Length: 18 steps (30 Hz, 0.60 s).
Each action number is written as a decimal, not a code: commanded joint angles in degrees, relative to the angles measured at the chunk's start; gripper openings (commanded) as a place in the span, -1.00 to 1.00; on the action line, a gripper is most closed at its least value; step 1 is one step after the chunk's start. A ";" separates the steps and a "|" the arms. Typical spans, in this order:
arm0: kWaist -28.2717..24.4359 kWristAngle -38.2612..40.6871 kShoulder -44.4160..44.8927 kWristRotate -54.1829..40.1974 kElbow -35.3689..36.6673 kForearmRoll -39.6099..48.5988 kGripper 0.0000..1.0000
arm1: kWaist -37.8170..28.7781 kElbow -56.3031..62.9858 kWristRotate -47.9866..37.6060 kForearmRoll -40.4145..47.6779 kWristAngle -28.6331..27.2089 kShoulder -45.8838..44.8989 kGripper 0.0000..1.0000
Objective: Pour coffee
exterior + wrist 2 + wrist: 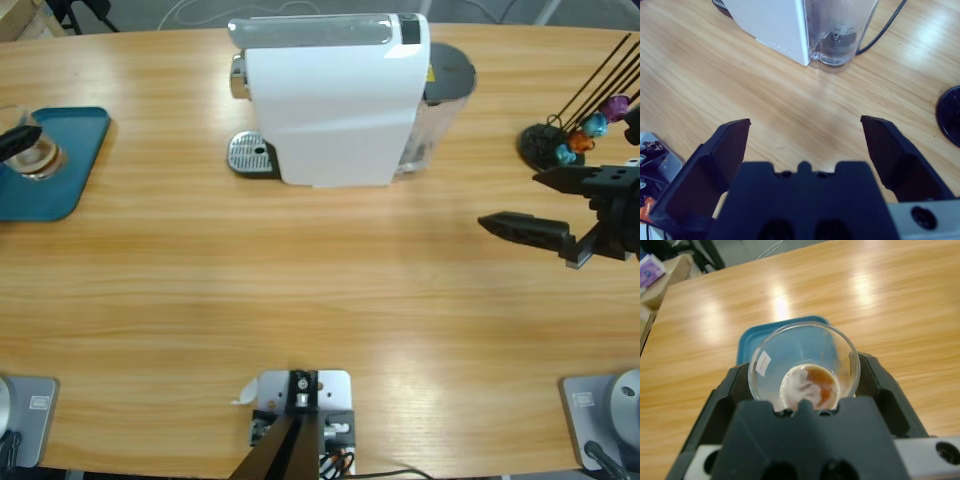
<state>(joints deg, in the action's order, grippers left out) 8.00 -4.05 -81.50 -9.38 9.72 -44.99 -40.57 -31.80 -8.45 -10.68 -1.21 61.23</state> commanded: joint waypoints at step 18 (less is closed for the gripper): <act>-5.79 4.99 -19.18 -3.06 1.63 -15.12 0.71 | 0.58 0.86 0.40 -1.19 0.77 -1.19 1.00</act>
<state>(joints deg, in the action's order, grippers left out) 2.67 -3.37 -98.28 -11.40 11.05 -56.97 -40.57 -31.80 -8.45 -11.21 -1.21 60.39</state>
